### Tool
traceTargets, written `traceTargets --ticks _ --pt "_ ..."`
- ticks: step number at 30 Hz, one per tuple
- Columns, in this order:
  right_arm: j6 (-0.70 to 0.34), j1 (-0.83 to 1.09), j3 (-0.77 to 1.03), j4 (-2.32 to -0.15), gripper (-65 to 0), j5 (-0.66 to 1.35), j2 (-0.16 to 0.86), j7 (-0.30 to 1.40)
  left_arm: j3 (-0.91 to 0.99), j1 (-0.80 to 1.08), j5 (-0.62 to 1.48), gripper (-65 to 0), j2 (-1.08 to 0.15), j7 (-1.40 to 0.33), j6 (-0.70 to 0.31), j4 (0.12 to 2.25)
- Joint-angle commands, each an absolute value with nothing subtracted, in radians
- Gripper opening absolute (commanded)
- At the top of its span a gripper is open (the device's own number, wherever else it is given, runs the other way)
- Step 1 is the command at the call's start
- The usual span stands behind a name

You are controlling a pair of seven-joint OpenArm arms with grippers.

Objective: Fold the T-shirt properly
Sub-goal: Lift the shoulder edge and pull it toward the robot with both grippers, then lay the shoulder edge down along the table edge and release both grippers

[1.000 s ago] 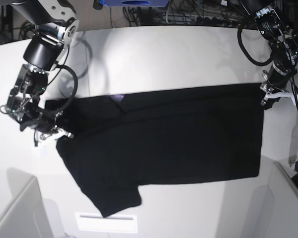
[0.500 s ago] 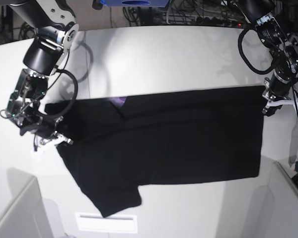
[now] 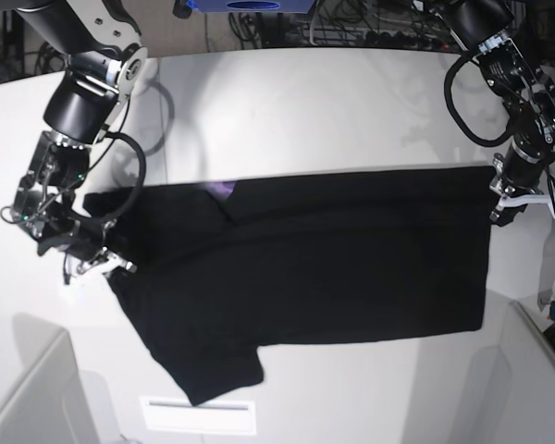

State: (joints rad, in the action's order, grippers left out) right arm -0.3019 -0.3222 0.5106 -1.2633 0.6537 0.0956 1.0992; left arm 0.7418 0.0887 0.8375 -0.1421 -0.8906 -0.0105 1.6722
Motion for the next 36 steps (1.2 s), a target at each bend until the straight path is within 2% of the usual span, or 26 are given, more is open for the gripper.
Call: traceTargets --ticks 1,3,4,6,9,11,14,17,20,24,31,36 --pt "-0.303 -0.348 0.515 -1.288 -46.4 0.682 0.107 1.084 0.750 0.077 0.848 -56.8 -0.160 -0.868 -0.018 1.692" --pt "-0.303 -0.346 0.516 -1.297 -36.2 0.682 0.110 1.086 0.753 0.077 0.848 -42.5 -0.160 -0.866 -0.018 1.692" --pt "-0.303 -0.340 0.516 -1.316 -33.6 0.682 0.111 1.086 0.754 0.077 0.846 -35.9 -0.160 -0.865 -0.018 1.692" --pt "-0.303 -0.312 0.516 -1.388 -34.2 0.682 0.111 1.084 0.756 0.077 0.846 -24.5 -0.163 -0.863 -0.018 1.693" --pt "-0.302 -0.255 0.518 -1.523 -34.7 0.682 0.104 1.086 0.794 0.090 0.852 -16.1 -0.173 -0.865 -0.021 1.705" --pt "-0.291 -0.188 0.518 -1.643 -34.7 0.682 0.099 1.086 0.845 0.117 0.852 -15.6 -0.171 -0.869 -0.022 1.745" --pt "-0.183 -0.051 0.552 -1.834 -33.8 0.682 0.051 1.082 0.923 0.208 0.854 -15.6 -0.122 -0.860 -0.030 1.793" --pt "-0.145 0.065 0.613 -1.933 -33.5 0.682 -0.028 1.029 0.995 0.259 0.852 -15.6 -0.073 -0.832 -0.116 1.742" --pt "-0.145 0.140 0.641 -1.926 -29.6 0.679 -0.090 0.937 1.003 0.263 0.848 -15.6 -0.064 -0.806 -0.182 1.644" --pt "-0.145 0.165 0.636 -1.816 -24.8 0.679 -0.099 0.854 0.986 0.236 0.848 -15.6 -0.065 -0.803 -0.194 1.558" --pt "-0.145 0.108 0.645 -1.624 -25.4 0.679 -0.087 0.828 0.920 0.180 0.846 -15.8 -0.067 -0.803 -0.194 1.486" --pt "-0.143 0.082 0.645 -1.550 -25.4 0.679 -0.081 0.714 0.886 0.163 0.846 -15.8 -0.067 -0.802 -0.194 1.469"
